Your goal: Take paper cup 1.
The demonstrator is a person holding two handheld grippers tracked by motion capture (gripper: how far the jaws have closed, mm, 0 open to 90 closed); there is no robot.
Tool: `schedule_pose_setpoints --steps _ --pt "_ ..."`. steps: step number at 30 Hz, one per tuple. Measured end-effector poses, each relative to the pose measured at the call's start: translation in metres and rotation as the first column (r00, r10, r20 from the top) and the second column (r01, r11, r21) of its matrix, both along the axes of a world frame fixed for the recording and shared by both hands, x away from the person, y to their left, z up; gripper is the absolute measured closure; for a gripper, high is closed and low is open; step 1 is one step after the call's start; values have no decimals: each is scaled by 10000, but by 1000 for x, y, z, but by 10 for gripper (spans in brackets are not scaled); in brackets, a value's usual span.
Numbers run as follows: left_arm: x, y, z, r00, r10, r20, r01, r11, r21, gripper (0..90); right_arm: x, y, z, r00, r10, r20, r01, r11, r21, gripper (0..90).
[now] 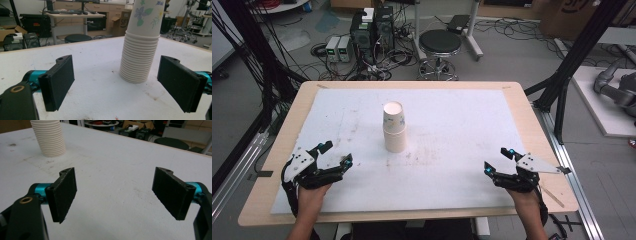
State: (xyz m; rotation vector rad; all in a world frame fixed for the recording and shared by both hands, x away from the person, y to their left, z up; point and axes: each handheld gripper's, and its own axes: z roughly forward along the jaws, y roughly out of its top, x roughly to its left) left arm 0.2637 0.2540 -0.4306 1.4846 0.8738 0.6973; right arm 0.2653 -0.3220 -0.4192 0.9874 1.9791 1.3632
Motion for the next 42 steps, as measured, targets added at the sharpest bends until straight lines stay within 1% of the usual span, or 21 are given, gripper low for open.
schedule_pose_setpoints --steps 4,6,7,9,12,16,19,21,24,27,28,31,32,34,35,39,42 --pt "-1 0 0 10000 20 -9 -20 10000 61 140 0 0 -1 9999 -14 -111 15 10000 56 204" --pt "0 0 0 10000 28 -16 -28 10000 7 140 0 0 -1 10000 0 -41 0 10000 2 204" --pt "0 0 0 10000 20 -12 -20 10000 -31 140 0 0 -1 9999 2 -118 -1 10000 44 204" --pt "0 0 0 10000 5 -33 -6 10000 -68 140 0 0 -1 10000 14 -35 -14 10000 -30 204" --pt "1 -2 0 10000 -65 -28 65 10000 10 140 0 0 -1 10000 -25 -68 25 10000 20 204" --pt "2 -3 0 10000 -51 -38 51 10000 -27 140 0 -1 -1 9999 -69 -122 70 10000 67 204" --pt "2 -2 -1 10000 -9 -96 8 9999 -132 140 1 -2 -1 9999 -52 -89 53 9999 94 204" --pt "3 -2 -2 9999 -19 -119 17 9999 -149 139 1 -2 -1 9999 -59 -102 60 9999 131 204" --pt "3 -2 -1 9999 -73 -150 69 9996 -286 140 2 -2 -2 9999 15 -110 -14 9999 107 204" --pt "3 -6 1 9996 -235 -150 231 9994 -264 140 1 0 -4 9998 49 -205 -49 10000 1 205" --pt "2 -7 2 9995 -258 -176 253 9994 -236 140 0 0 -4 9998 87 -171 -87 10000 -40 204" --pt "0 -10 3 9992 -337 -218 333 9993 -195 140 -1 1 -3 9998 125 -121 -126 9999 -20 204" --pt "-2 -11 4 9991 -358 -234 355 9993 -148 139 -2 2 -2 9997 136 -189 -136 9999 40 205" --pt "-3 -12 4 9990 -383 -231 380 9992 -128 140 -2 4 -1 9996 203 -183 -203 9998 12 204" --pt "-4 -13 5 9989 -400 -234 396 9990 -181 140 -2 5 -1 9996 219 -201 -219 9998 10 204" --pt "-2 -15 9 9988 -441 -222 436 9989 -192 140 -1 8 -1 9991 349 -231 -349 9994 8 205" --pt "2 -19 16 9979 -614 -216 609 9980 -193 140 0 9 -2 9985 434 -326 -436 9990 -73 204"
